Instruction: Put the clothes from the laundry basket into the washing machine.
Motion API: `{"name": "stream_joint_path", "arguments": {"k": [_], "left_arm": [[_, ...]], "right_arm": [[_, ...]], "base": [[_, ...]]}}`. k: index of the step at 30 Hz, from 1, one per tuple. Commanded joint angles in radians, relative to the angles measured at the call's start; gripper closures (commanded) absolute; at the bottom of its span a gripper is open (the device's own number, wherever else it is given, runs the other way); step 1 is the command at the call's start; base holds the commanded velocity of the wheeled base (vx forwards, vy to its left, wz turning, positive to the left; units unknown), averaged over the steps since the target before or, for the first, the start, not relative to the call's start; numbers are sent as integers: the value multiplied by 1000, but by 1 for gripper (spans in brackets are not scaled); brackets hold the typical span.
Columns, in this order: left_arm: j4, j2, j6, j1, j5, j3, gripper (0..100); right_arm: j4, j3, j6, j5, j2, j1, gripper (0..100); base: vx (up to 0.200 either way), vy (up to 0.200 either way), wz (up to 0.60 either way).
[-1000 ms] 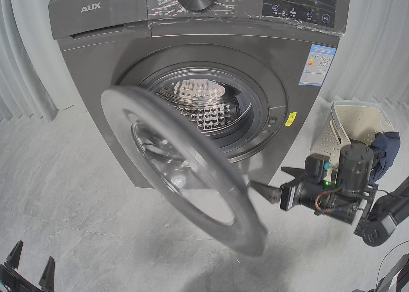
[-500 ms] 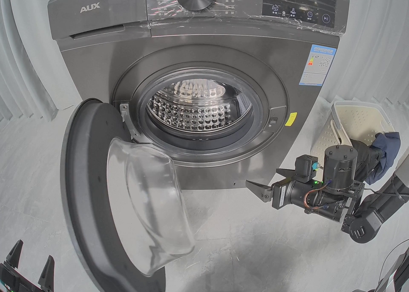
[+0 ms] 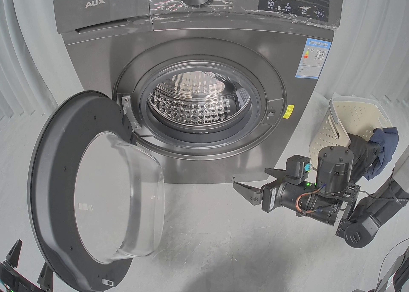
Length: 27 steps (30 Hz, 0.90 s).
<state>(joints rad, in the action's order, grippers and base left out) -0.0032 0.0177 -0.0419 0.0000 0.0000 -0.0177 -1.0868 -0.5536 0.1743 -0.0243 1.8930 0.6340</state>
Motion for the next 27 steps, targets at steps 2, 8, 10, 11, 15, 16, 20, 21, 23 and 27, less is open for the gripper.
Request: {"name": "stream_joint_path", "arguments": {"k": [2, 8, 10, 11, 15, 16, 20, 21, 23, 27], "left_arm": [[0, -13, -1, 0, -2, 16, 0], [0, -13, -1, 0, -2, 16, 0], [0, -13, -1, 0, -2, 16, 0], [0, -13, -1, 0, -2, 16, 0], [0, -13, -1, 0, -2, 16, 0], [0, -13, -1, 0, -2, 16, 0], [0, -13, -1, 0, -2, 16, 0], [0, -13, -1, 0, 0, 16, 0], [-1, -13, -1, 2, 0, 16, 0], [0, -13, -1, 0, -2, 16, 0]], "right_arm": [[-25, -42, 11, 0, 29, 49, 0], [-27, -147, 56, 0, 95, 116, 0], [-27, -186, 60, 0, 123, 133, 0], [-22, -203, 62, 0, 136, 138, 0], [-13, -264, 64, 0, 190, 159, 0], [-13, -269, 64, 1, 195, 162, 0], [-18, -308, 64, 1, 252, 184, 0], [-16, -331, 64, 1, 278, 200, 0], [-12, -359, 64, 3, 301, 214, 0], [-5, -420, 62, 7, 357, 234, 0]], "base": [[-200, 0, 0], [-133, 0, 0], [0, 0, 0], [0, 0, 0], [0, 0, 0], [0, 0, 0], [0, 0, 0], [0, 0, 0], [0, 0, 0], [0, 0, 0]]}}
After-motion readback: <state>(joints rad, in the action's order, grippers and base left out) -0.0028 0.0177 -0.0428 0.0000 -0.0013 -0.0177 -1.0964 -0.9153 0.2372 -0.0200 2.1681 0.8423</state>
